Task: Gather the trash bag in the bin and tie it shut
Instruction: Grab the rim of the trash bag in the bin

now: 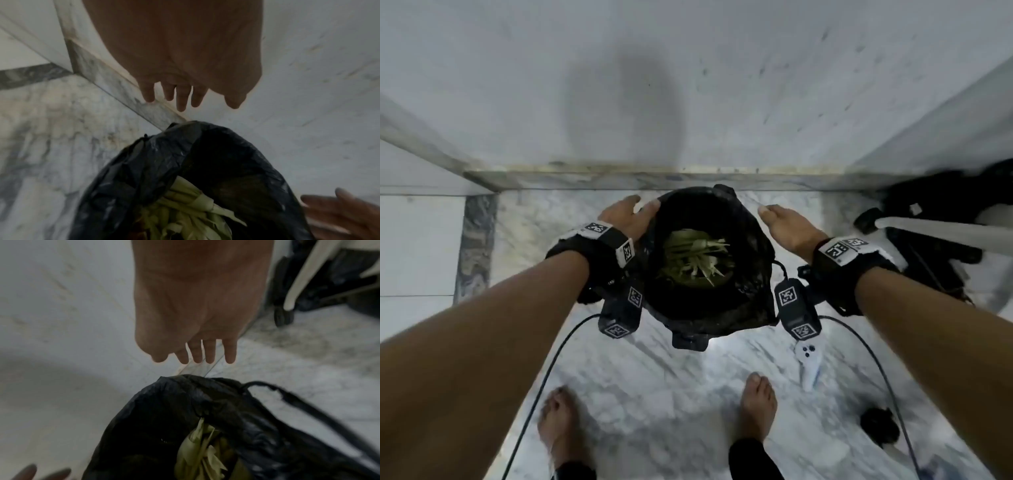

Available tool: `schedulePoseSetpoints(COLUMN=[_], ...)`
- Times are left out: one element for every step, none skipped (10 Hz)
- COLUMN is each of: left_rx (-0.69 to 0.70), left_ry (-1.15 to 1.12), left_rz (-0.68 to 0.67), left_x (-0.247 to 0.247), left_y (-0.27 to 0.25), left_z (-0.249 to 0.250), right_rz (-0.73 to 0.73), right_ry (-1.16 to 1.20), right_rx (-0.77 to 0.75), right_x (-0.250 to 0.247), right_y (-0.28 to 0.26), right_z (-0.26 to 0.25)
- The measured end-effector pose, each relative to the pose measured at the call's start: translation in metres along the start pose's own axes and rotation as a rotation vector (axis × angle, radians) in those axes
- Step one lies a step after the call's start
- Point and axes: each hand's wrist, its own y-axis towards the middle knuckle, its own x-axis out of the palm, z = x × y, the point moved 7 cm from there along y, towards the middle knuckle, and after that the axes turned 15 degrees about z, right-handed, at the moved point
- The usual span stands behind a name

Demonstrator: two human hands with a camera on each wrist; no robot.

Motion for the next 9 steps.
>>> schedulePoseSetpoints(left_rx=[-0.072,-0.255,-0.143,-0.095,-0.033,-0.03,0.006,0.024,0.108], left_ry=[-0.077,-0.154,-0.074,-0.078,-0.091,-0.201,-0.245,-0.214,-0.008], left_rz=[-0.004,-0.034,-0.015,-0.029,0.08,0.143,0.221,0.159,0.075], left_x=[0.025,0.046,0.046,0.034,0.022,0.01,0.002,0.003,0.003], left_y=[0.026,0.046,0.062,0.06,0.066,0.064,0.063,0.058,0.056], left_z=[-0.008,-0.021,-0.016,-0.001,0.004,0.014,0.028,0.039,0.047], right_rz=[-0.05,-0.101,-0.096,-0.052,0.05,0.155,0.202,0.071,0.072], right_ry=[0.115,0.196,0.309,0.294,0.27,0.284,0.284,0.105,0.024], right_rx=[0.098,0.196,0.195,0.129,0.08,-0.034,-0.048,-0.012,-0.141], right_x=[0.032,0.054,0.051,0.037,0.028,0.02,0.015,0.02,0.02], right_y=[0.036,0.062,0.074,0.08,0.085,0.087,0.084,0.08,0.081], right_z=[0.015,0.03,0.029,0.022,0.013,-0.009,-0.031,-0.043,-0.057])
